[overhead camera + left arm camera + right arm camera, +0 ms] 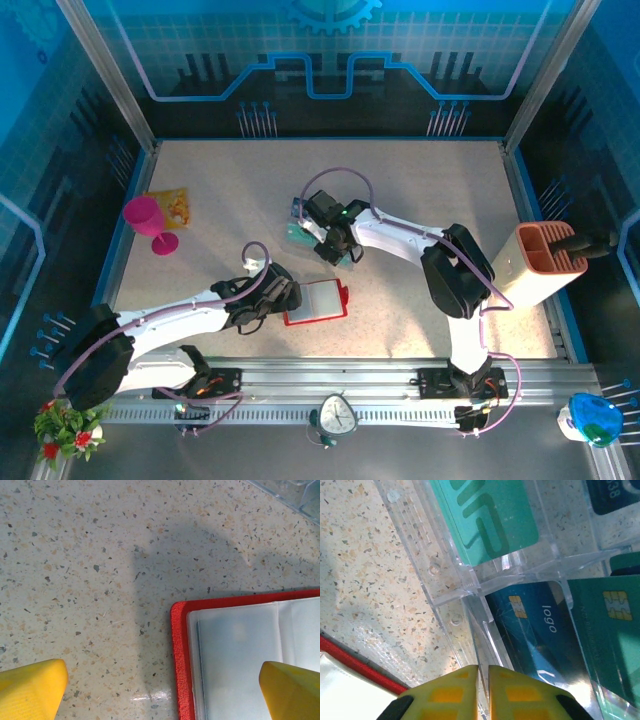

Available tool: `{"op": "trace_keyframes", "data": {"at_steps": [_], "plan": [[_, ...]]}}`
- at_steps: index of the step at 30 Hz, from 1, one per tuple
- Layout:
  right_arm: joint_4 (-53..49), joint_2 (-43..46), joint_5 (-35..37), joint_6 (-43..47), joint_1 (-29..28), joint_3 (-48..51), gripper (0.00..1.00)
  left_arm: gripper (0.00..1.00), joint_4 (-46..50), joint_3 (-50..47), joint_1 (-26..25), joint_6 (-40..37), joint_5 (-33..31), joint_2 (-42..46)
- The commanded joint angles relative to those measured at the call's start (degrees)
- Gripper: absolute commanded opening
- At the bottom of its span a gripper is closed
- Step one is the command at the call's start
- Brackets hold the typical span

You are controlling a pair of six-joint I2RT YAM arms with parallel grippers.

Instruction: Put the credit cards into the card holder

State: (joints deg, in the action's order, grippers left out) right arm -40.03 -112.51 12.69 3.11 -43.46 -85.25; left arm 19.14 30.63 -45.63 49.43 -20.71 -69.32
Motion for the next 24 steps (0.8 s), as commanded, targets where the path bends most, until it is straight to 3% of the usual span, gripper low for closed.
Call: {"op": "trace_keyframes", "data": {"at_steps": [1, 7, 16, 24], "plan": [[-0.93, 0.27, 0.58, 0.92, -0.31, -0.87, 0.11, 0.99, 0.27, 1.37, 0.26, -0.56, -0.56, 0.36], [-0.08, 1.52, 0.17, 3.85, -0.31, -1.27, 0.0, 0.99, 0.37, 1.61, 0.31, -0.82, -0.41, 0.36], [0.39, 7.84, 0.36, 5.46, -1.43, -0.73, 0.0, 0.99, 0.78, 2.56, 0.36, -2.04, 0.61, 0.58], [3.18, 17.29, -4.68, -1.89, -1.66, 2.58, 0.0, 0.99, 1.7, 4.85, -0.65, -3.9, 2.4, -2.02]]}}
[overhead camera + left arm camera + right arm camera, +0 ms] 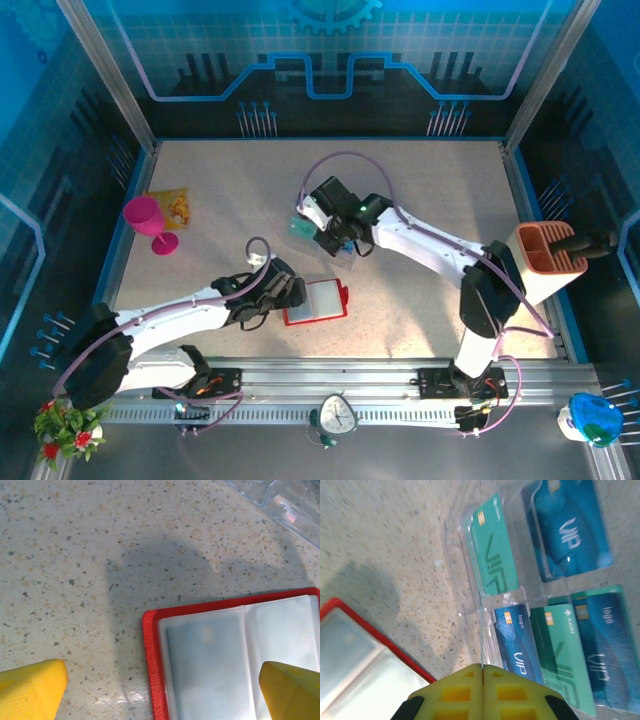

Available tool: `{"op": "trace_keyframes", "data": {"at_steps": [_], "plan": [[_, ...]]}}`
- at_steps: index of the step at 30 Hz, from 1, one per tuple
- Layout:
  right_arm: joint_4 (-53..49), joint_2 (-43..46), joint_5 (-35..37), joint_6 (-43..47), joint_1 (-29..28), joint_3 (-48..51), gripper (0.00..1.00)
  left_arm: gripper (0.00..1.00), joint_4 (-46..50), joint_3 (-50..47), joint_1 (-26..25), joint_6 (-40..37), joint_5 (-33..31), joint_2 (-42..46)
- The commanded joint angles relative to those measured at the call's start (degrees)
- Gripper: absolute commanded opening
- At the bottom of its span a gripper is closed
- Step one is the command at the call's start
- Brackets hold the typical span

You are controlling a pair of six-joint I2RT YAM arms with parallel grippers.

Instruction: Put the credit cards into the card holder

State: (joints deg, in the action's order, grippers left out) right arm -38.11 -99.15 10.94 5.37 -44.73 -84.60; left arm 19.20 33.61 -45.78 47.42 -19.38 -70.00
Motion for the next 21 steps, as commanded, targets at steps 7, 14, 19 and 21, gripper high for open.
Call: {"op": "trace_keyframes", "data": {"at_steps": [7, 14, 19, 21], "plan": [[16.88, 16.54, -15.59, -22.68, 3.54, 19.09, 0.0, 0.99, 4.06, 2.36, -3.62, -1.07, -1.74, -4.65], [35.67, 25.1, -24.08, -38.44, 5.78, 38.06, 0.0, 0.99, 5.66, 1.91, -4.23, -0.05, -3.9, -6.28], [48.21, 25.51, -26.94, -46.09, 5.53, 47.19, 0.0, 0.99, 6.73, 1.14, -4.32, 0.76, -4.88, -6.9], [52.9, 24.51, -27.59, -48.41, 5.53, 49.91, 0.0, 0.99, 7.02, 0.7, -4.35, 1.05, -4.97, -6.91]]}}
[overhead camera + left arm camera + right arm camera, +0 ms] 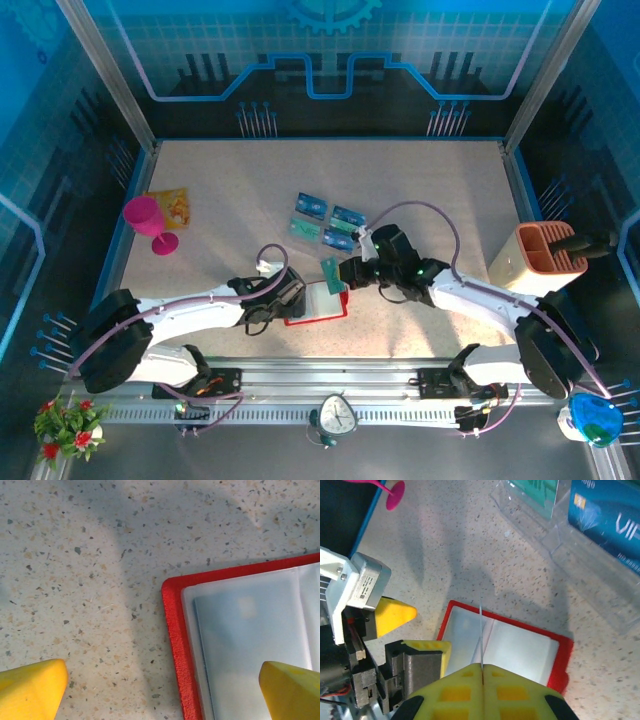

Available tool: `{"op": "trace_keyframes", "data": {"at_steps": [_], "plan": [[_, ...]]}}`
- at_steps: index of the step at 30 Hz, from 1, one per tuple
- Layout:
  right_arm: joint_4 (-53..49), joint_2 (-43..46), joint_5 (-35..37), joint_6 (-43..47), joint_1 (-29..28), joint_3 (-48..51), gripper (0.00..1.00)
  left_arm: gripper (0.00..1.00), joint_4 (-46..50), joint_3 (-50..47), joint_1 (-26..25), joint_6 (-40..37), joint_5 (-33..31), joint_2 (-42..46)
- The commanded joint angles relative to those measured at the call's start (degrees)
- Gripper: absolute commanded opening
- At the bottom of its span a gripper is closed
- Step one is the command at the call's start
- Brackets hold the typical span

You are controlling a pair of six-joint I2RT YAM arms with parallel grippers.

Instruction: Put the credit cards into the card holder

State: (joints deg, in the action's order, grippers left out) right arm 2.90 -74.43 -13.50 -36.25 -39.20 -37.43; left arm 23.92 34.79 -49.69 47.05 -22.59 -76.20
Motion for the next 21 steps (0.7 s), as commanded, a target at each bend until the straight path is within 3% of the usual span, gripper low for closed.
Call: {"op": "trace_keyframes", "data": {"at_steps": [1, 9, 21], "plan": [[15.02, -1.02, -3.58, -8.14, -0.02, 3.95, 0.0, 0.99, 2.56, -0.64, -0.53, 1.68, -1.91, -0.79], [30.07, -8.05, -4.45, -14.33, -1.58, 9.14, 0.0, 0.99, 4.67, -1.74, -0.58, 3.29, -2.31, -0.61], [34.87, -13.07, -1.21, -15.59, -4.3, 10.18, 0.0, 0.98, 5.26, -2.62, -0.59, 3.84, -2.55, -0.41]]}}
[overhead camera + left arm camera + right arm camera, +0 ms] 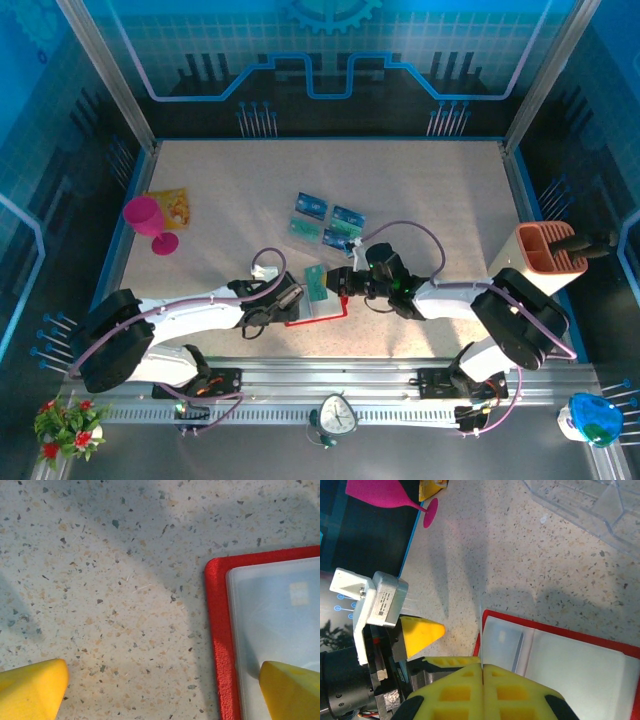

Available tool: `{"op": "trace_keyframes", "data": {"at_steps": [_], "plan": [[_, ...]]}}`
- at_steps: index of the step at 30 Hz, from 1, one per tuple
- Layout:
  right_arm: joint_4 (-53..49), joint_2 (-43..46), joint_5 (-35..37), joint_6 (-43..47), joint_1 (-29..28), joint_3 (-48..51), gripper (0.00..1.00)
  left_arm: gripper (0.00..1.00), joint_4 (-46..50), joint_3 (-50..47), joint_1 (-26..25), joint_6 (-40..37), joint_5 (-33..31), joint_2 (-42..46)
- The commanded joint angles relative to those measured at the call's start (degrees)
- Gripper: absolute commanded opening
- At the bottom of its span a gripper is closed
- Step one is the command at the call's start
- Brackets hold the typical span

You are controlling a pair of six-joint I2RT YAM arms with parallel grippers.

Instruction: Put the credit cards into the card holder

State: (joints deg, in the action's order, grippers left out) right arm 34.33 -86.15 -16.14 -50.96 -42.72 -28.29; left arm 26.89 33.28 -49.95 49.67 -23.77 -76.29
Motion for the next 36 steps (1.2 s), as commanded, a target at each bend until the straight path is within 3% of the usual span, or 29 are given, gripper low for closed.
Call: {"op": "trace_keyframes", "data": {"at_steps": [1, 17, 36], "plan": [[3.85, -1.78, 1.52, -0.98, -0.81, 1.1, 0.0, 0.98, 2.21, -1.11, -0.34, 1.23, -1.32, -0.34], [10.22, -7.92, 1.55, -3.71, -2.02, 2.25, 0.0, 0.98, 1.67, -2.06, -0.34, 1.43, -1.3, 0.0], [11.33, -9.03, 3.57, -3.98, -2.39, 4.84, 0.0, 0.98, 1.23, -2.76, -0.34, 1.57, -1.28, 0.79]]}}
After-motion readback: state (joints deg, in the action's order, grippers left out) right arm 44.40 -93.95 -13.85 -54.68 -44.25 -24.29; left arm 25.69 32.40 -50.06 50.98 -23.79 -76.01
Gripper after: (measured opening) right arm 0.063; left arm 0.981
